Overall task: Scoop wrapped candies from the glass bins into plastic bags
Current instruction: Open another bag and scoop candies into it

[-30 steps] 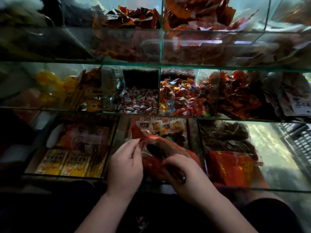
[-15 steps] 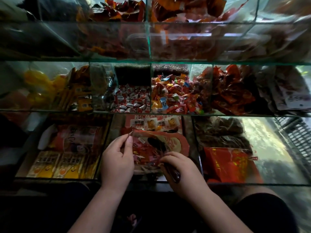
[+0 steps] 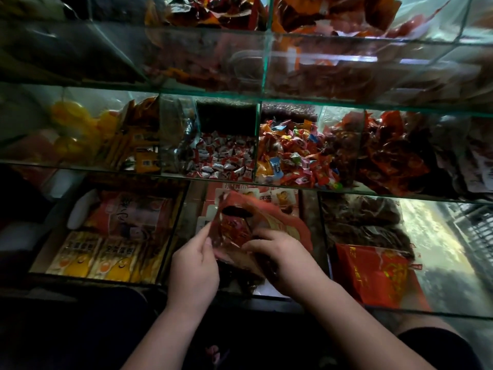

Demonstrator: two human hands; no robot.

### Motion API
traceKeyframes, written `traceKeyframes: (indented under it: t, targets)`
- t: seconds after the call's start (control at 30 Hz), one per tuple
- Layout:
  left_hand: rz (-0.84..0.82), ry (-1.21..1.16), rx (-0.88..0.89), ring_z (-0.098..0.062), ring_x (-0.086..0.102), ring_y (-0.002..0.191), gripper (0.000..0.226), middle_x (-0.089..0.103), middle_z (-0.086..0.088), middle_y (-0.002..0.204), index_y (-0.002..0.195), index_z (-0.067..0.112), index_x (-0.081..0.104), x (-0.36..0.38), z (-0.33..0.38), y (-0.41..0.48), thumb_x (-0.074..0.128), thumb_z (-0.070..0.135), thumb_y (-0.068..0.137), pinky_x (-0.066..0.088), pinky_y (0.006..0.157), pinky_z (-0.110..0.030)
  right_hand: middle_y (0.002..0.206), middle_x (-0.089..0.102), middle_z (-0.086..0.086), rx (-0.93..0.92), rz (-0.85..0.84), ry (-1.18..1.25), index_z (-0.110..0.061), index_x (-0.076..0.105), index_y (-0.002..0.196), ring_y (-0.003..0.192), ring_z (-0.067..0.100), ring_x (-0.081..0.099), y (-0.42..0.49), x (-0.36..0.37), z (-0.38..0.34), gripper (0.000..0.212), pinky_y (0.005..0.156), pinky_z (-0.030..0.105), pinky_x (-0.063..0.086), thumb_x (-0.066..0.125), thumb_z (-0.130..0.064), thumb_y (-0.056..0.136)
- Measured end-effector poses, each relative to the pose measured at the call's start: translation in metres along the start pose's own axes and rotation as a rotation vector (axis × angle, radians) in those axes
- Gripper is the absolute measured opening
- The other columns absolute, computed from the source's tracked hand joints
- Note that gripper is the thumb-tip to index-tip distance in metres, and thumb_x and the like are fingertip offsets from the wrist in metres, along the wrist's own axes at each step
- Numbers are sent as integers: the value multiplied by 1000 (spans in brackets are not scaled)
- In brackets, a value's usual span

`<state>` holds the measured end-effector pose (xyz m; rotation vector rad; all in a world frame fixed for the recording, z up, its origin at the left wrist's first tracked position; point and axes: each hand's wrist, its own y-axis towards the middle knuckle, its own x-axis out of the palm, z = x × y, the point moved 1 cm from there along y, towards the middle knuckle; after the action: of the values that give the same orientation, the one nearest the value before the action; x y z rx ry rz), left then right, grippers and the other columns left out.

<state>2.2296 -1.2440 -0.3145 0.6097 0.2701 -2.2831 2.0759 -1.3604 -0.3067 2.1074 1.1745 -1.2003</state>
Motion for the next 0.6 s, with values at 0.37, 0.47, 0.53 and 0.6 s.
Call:
traceKeyframes:
  t: [0.37, 0.47, 0.53, 0.6]
  targets:
    - [20, 16, 28, -10, 64, 110, 38, 68, 7, 121, 138, 24, 61, 22, 16, 30, 45, 16, 105, 56, 97, -40, 116, 72, -14, 188, -37, 129, -31, 75, 116, 110, 3, 64, -43, 0, 10, 27, 97, 24, 52, 73, -28, 90]
    - [-68, -79, 54, 0, 61, 109, 33, 66, 19, 118, 131, 34, 63, 33, 32, 49, 49, 21, 105, 56, 97, -35, 113, 73, -14, 277, 166, 213, -29, 78, 113, 109, -1, 63, -63, -2, 15, 22, 96, 11, 46, 74, -25, 91]
    - [-140, -141, 82, -2, 61, 113, 32, 66, 22, 119, 130, 41, 60, 41, 47, 58, 52, 27, 103, 55, 99, -37, 110, 73, -10, 283, 255, 227, -24, 79, 112, 105, 3, 66, -70, 1, 18, 23, 92, 5, 43, 77, -19, 89]
    - [-172, -152, 60, -11, 59, 122, 38, 63, 17, 129, 135, 48, 50, 50, 51, 57, 56, 36, 100, 50, 103, -42, 112, 70, -9, 305, 270, 241, -22, 77, 115, 106, 6, 65, -71, 4, 20, 32, 92, 4, 42, 81, -17, 84]
